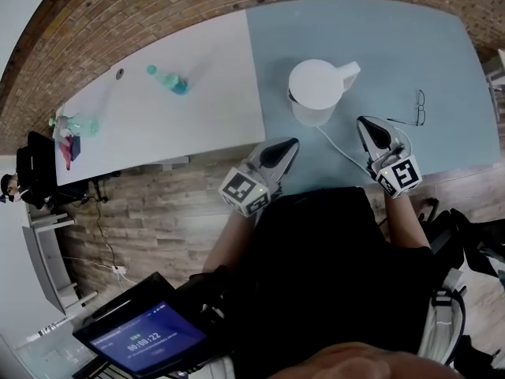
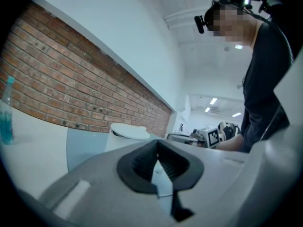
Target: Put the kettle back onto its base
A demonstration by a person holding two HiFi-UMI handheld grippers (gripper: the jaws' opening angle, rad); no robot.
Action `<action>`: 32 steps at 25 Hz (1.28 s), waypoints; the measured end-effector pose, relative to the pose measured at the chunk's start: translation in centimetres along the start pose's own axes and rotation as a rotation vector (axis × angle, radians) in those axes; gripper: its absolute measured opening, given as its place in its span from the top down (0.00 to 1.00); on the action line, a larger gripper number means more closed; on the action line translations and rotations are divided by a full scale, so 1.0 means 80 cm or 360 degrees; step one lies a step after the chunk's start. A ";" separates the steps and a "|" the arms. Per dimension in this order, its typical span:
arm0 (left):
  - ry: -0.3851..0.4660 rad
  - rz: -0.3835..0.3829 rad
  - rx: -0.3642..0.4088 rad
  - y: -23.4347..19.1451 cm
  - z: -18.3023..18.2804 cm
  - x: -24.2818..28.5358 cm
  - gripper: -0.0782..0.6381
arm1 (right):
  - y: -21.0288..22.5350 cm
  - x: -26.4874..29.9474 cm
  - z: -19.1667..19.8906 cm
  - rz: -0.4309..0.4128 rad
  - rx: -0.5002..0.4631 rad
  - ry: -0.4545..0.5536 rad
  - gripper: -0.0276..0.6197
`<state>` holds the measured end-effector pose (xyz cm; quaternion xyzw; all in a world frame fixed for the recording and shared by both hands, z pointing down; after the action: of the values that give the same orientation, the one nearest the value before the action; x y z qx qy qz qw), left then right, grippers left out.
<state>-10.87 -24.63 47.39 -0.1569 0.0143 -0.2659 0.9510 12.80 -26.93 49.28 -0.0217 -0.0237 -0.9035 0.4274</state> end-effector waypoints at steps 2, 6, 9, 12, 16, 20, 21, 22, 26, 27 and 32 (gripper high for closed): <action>0.0005 0.0000 0.0008 0.001 0.001 -0.002 0.88 | -0.009 -0.009 0.011 -0.0012 0.0039 -0.0032 0.95; 0.0010 0.0002 0.0002 0.000 0.004 -0.008 0.88 | -0.024 -0.019 0.031 -0.0037 0.0105 -0.0098 0.95; 0.0003 -0.0018 -0.0003 -0.001 0.005 -0.012 0.88 | -0.032 -0.021 0.044 -0.0068 0.0134 -0.0160 0.95; -0.0022 -0.0024 0.0004 0.000 0.005 -0.013 0.88 | -0.035 -0.020 0.052 -0.0079 0.0109 -0.0202 0.95; -0.0001 -0.0022 0.0019 -0.002 0.007 -0.016 0.88 | -0.043 -0.011 0.047 -0.0117 0.0091 -0.0178 0.95; -0.0006 -0.0030 0.0022 -0.003 0.009 -0.018 0.88 | -0.043 -0.003 0.048 -0.0138 0.0071 -0.0171 0.95; -0.0007 -0.0029 0.0018 -0.002 0.009 -0.018 0.88 | -0.044 -0.002 0.048 -0.0142 0.0072 -0.0171 0.95; -0.0008 -0.0029 0.0014 -0.001 0.010 -0.018 0.88 | -0.045 0.000 0.046 -0.0151 0.0075 -0.0166 0.95; 0.0003 -0.0036 0.0004 -0.001 0.010 -0.018 0.88 | -0.051 0.008 0.039 -0.0180 0.0086 -0.0187 0.95; 0.0005 -0.0039 0.0005 -0.002 0.010 -0.019 0.88 | -0.050 0.009 0.040 -0.0183 0.0074 -0.0187 0.95; 0.0008 -0.0049 0.0003 -0.003 0.014 -0.022 0.88 | -0.049 0.010 0.043 -0.0176 0.0080 -0.0186 0.95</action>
<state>-12.36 -23.59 48.40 -0.1557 0.0140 -0.2809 0.9469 9.32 -24.84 52.66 -0.0622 -0.0723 -0.9221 0.3751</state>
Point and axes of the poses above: the fingertips, and each gripper's own axes: x forward along the fingers, y to its right, z out of its underside, the point moved 6 cm from there along -x, backward along the fingers, and after that the axes turned 1 degree about -y, right-handed, at the moved point
